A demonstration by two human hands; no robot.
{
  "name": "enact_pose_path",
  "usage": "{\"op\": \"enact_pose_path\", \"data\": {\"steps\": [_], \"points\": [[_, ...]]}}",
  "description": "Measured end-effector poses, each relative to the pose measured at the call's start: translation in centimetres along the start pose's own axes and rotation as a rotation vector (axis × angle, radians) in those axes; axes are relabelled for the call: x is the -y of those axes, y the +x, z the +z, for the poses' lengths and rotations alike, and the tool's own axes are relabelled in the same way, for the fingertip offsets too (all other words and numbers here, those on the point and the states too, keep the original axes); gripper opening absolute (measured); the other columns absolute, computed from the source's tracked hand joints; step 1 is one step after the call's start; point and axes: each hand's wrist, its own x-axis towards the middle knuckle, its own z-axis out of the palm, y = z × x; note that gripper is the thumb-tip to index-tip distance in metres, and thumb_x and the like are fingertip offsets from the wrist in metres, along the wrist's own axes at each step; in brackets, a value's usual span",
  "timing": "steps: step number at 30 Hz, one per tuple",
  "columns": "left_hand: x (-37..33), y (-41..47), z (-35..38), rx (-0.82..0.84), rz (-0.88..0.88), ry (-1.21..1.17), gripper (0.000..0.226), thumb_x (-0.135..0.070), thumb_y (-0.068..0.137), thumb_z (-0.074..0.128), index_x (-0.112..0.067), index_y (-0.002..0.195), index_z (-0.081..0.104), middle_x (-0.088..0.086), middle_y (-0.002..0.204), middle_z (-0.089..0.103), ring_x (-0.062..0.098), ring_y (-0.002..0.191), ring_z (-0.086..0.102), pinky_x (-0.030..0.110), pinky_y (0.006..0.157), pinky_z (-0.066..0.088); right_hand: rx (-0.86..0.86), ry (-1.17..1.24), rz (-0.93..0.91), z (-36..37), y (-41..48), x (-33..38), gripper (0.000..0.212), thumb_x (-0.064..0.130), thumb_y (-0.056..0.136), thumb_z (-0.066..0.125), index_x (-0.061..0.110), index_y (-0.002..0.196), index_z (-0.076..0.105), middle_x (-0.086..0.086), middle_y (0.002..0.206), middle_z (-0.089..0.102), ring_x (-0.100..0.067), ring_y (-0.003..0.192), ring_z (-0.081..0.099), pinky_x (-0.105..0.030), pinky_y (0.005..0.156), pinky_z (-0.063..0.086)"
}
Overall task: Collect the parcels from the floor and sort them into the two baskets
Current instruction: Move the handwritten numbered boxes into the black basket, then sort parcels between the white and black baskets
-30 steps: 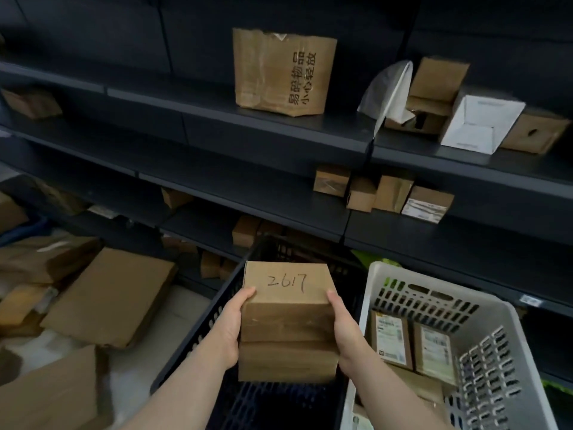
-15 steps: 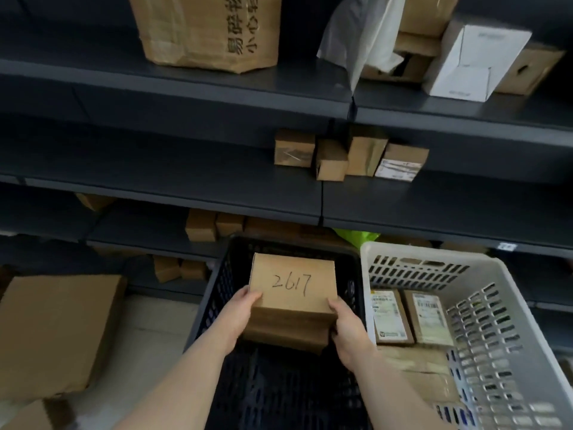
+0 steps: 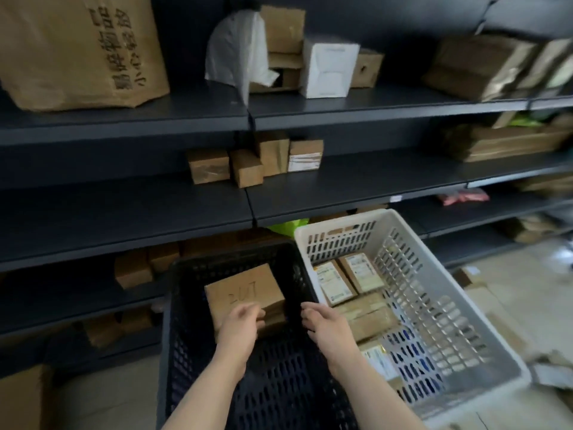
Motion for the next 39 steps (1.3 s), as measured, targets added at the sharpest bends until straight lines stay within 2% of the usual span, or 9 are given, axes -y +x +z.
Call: {"op": "enact_pose_path", "data": {"steps": [4, 8, 14, 18, 23, 26, 29, 34, 39], "points": [[-1.3, -2.9, 4.7, 0.096, 0.107, 0.048, 0.018, -0.03, 0.101, 0.047, -0.02, 0.104, 0.062, -0.001, 0.105, 0.066, 0.017, 0.097, 0.064, 0.038, 0.095, 0.049, -0.1, 0.073, -0.043, -4.6, -2.9, 0.1, 0.017, 0.021, 0.098, 0.054, 0.027, 0.097, 0.07, 0.002, 0.1, 0.072, -0.016, 0.099, 0.066, -0.033, 0.093, 0.052], [-1.8, -6.5, 10.0, 0.221, 0.161, 0.098, 0.021, -0.028, 0.101, 0.047, -0.015, 0.096, 0.063, 0.006, 0.1, 0.066, 0.022, 0.095, 0.064, 0.037, 0.088, 0.051, -0.207, 0.137, -0.07, -10.7, -5.2, -0.9, 0.022, 0.027, 0.095, 0.056, 0.021, 0.109, 0.072, 0.002, 0.1, 0.073, -0.015, 0.097, 0.068, -0.038, 0.096, 0.053], [-0.2, -12.2, 20.3, 0.359, 0.241, 0.16, 0.021, -0.024, 0.1, 0.048, -0.013, 0.091, 0.064, 0.009, 0.094, 0.067, 0.022, 0.087, 0.064, 0.034, 0.076, 0.05, -0.361, 0.293, -0.068, -22.5, -9.0, -4.2, 0.016, 0.022, 0.095, 0.057, 0.023, 0.101, 0.072, 0.001, 0.098, 0.074, -0.016, 0.095, 0.068, -0.035, 0.089, 0.055], [2.3, -17.4, 28.9, 0.437, 0.247, 0.197, 0.021, -0.023, 0.098, 0.05, -0.011, 0.09, 0.064, 0.012, 0.09, 0.068, 0.023, 0.082, 0.062, 0.041, 0.078, 0.052, -0.454, 0.334, -0.088, -32.1, -12.4, -7.7, 0.015, 0.019, 0.094, 0.056, 0.022, 0.098, 0.071, -0.001, 0.099, 0.073, -0.017, 0.095, 0.068, -0.033, 0.085, 0.055], [6.4, -24.1, 40.5, 0.586, 0.229, 0.238, 0.018, -0.023, 0.098, 0.05, -0.012, 0.096, 0.064, 0.009, 0.093, 0.068, 0.023, 0.088, 0.065, 0.034, 0.073, 0.052, -0.55, 0.352, -0.102, -43.8, -16.7, -12.5, 0.017, 0.017, 0.099, 0.05, 0.022, 0.099, 0.066, 0.001, 0.099, 0.069, -0.012, 0.093, 0.064, -0.021, 0.071, 0.048], [8.6, -27.4, 46.4, 0.648, 0.213, 0.258, 0.018, -0.022, 0.098, 0.05, -0.011, 0.096, 0.064, 0.012, 0.096, 0.068, 0.022, 0.085, 0.063, 0.035, 0.075, 0.051, -0.595, 0.374, -0.069, -49.7, -18.1, -16.0, 0.02, 0.018, 0.098, 0.051, 0.016, 0.109, 0.068, -0.001, 0.099, 0.069, -0.014, 0.091, 0.064, -0.022, 0.073, 0.046], [10.3, -30.0, 51.0, 0.696, 0.213, 0.343, 0.02, -0.027, 0.099, 0.047, -0.013, 0.102, 0.062, 0.009, 0.1, 0.066, 0.022, 0.089, 0.062, 0.035, 0.074, 0.05, -0.649, 0.432, -0.017, -54.5, -18.6, -19.0, 0.017, 0.019, 0.095, 0.054, 0.02, 0.103, 0.069, -0.001, 0.099, 0.071, -0.015, 0.089, 0.065, -0.026, 0.074, 0.047], [12.4, -31.0, 58.9, 0.766, 0.21, 0.451, 0.022, -0.027, 0.1, 0.046, -0.012, 0.105, 0.061, 0.006, 0.101, 0.065, 0.021, 0.095, 0.063, 0.037, 0.086, 0.05, -0.738, 0.538, 0.047, -62.0, -17.5, -22.9, 0.019, 0.015, 0.09, 0.055, 0.018, 0.102, 0.071, -0.003, 0.092, 0.071, -0.018, 0.088, 0.066, -0.027, 0.071, 0.047], [14.4, -30.1, 69.0, 0.801, 0.151, 0.52, 0.019, -0.025, 0.1, 0.047, -0.011, 0.1, 0.061, 0.007, 0.1, 0.066, 0.02, 0.089, 0.063, 0.038, 0.085, 0.051, -0.83, 0.636, 0.093, -70.1, -15.2, -25.8, 0.017, 0.011, 0.094, 0.053, 0.015, 0.097, 0.069, -0.005, 0.088, 0.066, -0.018, 0.08, 0.059, -0.023, 0.065, 0.043]]}}
